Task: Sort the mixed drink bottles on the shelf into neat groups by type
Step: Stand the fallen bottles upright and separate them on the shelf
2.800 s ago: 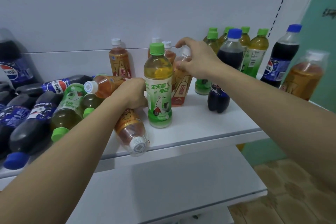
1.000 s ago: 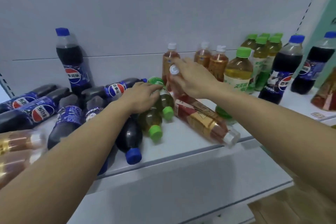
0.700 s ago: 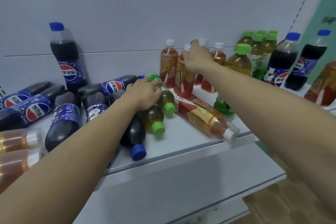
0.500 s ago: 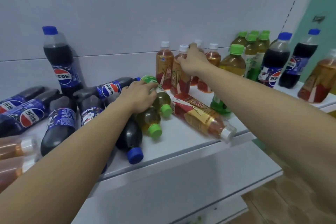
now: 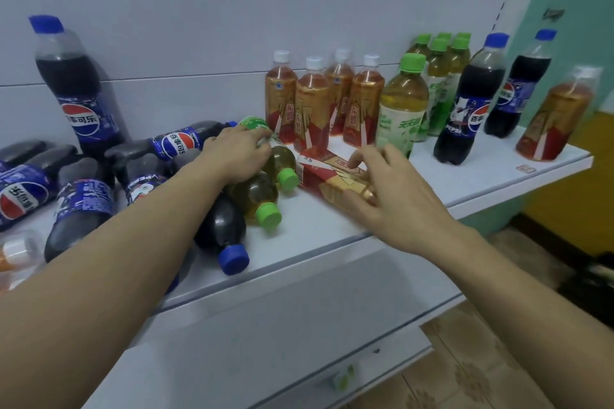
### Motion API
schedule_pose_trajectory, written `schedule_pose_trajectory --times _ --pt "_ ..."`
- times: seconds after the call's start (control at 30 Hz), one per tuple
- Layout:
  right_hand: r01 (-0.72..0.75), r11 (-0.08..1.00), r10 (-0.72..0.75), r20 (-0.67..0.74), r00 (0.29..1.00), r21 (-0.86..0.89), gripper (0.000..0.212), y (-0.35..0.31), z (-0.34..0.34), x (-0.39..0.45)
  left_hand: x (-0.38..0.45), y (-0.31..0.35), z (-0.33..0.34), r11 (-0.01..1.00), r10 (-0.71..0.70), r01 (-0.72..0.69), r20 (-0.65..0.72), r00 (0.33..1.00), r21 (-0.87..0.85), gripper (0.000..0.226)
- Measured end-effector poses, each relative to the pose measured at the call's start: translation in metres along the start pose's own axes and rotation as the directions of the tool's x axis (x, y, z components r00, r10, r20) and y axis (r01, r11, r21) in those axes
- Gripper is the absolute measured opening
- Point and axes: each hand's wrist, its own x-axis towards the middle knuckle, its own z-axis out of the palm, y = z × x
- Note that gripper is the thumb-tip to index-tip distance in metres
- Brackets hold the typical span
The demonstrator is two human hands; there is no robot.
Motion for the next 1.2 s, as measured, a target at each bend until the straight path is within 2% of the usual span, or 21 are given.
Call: schedule_pose_trajectory --times 0.2,0.47,0.57,0.67,0.77,0.9,1.03,1.2 --pt "-0.122 0.964 0.142 -0.073 0.987 0.238 0.069 0.020 0.030 -0.029 0.000 -0.002 -0.002 1.000 0.011 -0.011 0.002 1.000 -0.011 0.050" --pt "-0.044 0.898 0.193 -0.301 0.934 0.439 0.064 0.003 -0.001 0.001 -0.002 -0.003 -0.002 0.999 0.018 -0.018 0.002 1.000 -0.039 0.050" --pt "0.048 0.908 0.123 -0.376 0.919 0.417 0.056 -0.016 -0.012 0.026 -0.004 -0.005 -0.004 0.999 0.019 -0.019 -0.004 1.000 -0.050 0.050" --pt "0.064 0.938 0.060 -0.342 0.938 0.341 0.057 -0.030 -0.009 0.060 -0.007 -0.005 -0.006 0.998 0.024 -0.024 -0.004 1.000 -0.061 0.050" --pt "0.048 0.939 0.049 -0.269 0.962 0.340 0.066 -0.037 -0.004 0.091 -0.011 -0.007 -0.007 0.996 0.037 -0.038 -0.010 0.999 -0.082 0.050" --pt "-0.009 0.955 0.056 -0.150 0.987 0.297 0.097 -0.039 0.000 0.113 -0.014 -0.013 -0.010 0.995 0.047 -0.047 -0.008 0.999 -0.090 0.049" --pt "-0.096 0.968 0.146 -0.206 0.968 0.234 0.102 -0.032 0.003 0.124 -0.016 -0.012 -0.012 0.994 0.037 -0.036 0.000 0.999 -0.100 0.050" --pt "-0.108 0.980 0.152 -0.279 0.948 0.165 0.094 -0.030 0.016 0.123 -0.017 -0.016 -0.016 0.990 -0.026 0.023 -0.024 0.999 -0.138 0.052"
